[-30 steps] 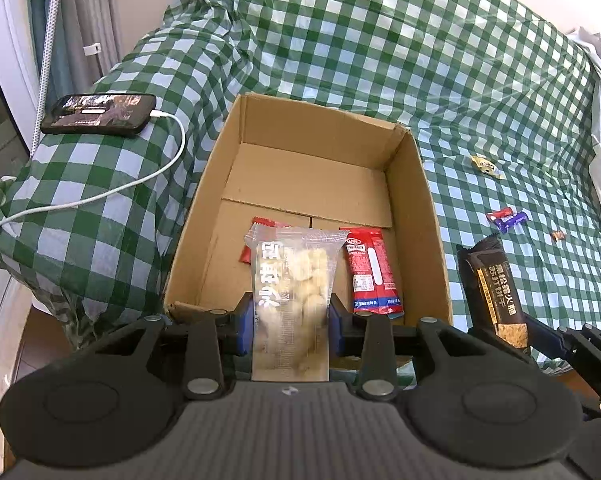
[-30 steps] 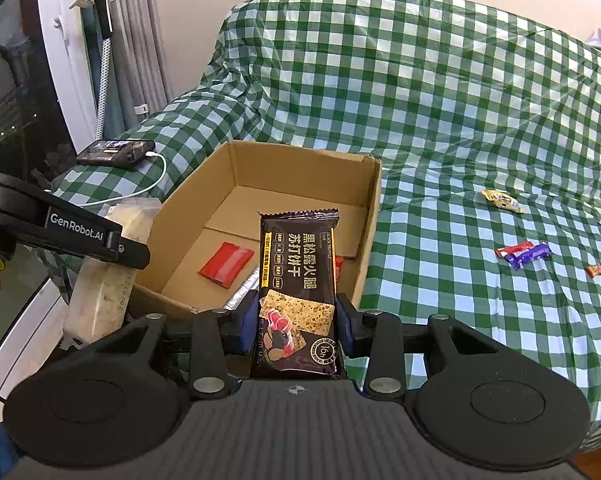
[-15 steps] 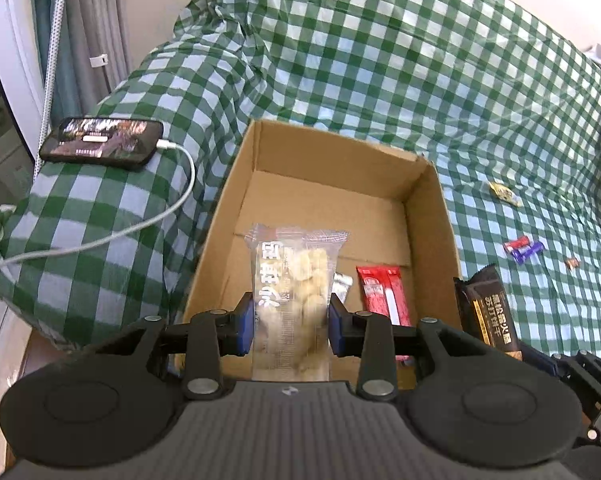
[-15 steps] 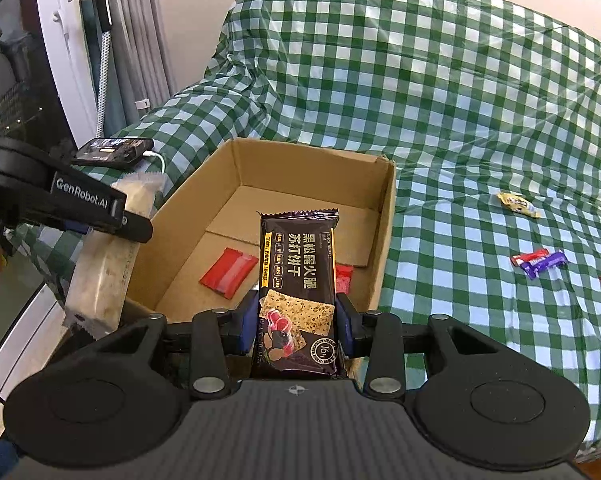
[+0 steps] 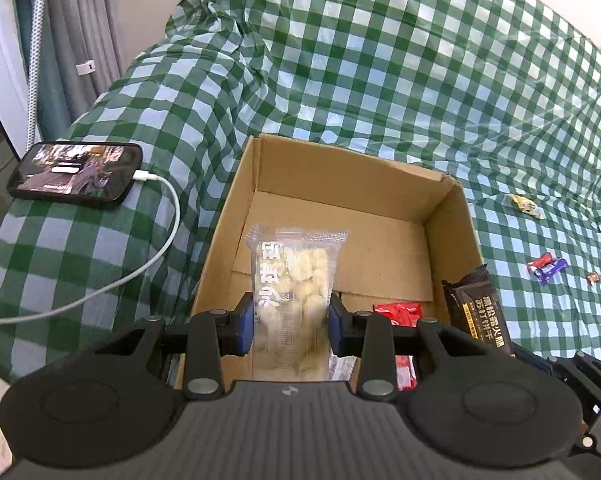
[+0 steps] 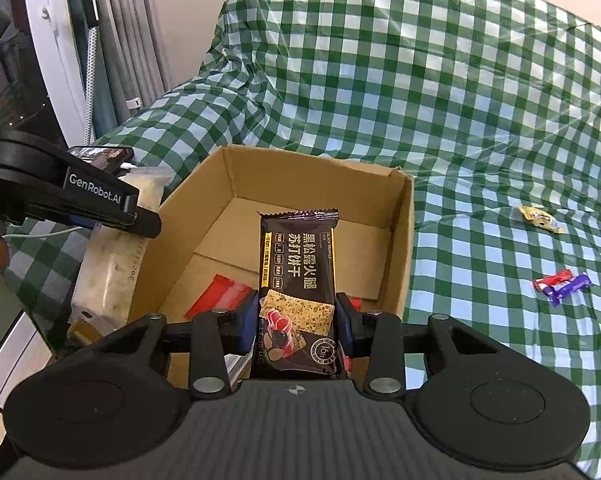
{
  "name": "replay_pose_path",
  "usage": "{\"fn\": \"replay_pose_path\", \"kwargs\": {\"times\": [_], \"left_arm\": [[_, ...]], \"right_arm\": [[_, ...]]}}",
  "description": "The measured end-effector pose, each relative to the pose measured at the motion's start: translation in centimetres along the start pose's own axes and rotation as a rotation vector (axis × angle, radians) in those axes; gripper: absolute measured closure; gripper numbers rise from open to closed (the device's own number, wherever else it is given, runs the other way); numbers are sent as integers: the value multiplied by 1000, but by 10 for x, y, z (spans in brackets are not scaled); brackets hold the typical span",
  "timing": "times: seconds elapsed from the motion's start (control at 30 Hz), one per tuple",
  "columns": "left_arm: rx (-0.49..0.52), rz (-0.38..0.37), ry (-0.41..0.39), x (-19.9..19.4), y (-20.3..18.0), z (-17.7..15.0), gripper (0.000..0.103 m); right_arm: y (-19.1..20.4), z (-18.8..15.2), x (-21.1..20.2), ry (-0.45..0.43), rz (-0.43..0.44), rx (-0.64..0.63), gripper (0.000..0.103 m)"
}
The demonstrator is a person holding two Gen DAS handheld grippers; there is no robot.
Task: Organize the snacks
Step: 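Carry the nougat bar and biscuit bar over the box with both grippers, then open both grippers to drop the nougat bar and biscuit bar in the box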
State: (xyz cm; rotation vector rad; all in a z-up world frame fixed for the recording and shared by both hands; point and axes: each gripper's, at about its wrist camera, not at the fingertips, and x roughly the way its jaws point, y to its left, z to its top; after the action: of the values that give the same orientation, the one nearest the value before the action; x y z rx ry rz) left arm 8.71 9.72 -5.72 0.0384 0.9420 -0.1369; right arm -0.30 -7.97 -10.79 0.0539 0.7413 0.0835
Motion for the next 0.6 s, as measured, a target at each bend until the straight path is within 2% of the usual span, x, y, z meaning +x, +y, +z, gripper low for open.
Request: {"fn": "replay_pose_path", "kwargs": {"times": [0.6], "left_arm": [[26, 37, 112, 85, -2, 13, 63]], "right_arm": [[-7, -6, 72, 109, 7, 36, 62]]}}
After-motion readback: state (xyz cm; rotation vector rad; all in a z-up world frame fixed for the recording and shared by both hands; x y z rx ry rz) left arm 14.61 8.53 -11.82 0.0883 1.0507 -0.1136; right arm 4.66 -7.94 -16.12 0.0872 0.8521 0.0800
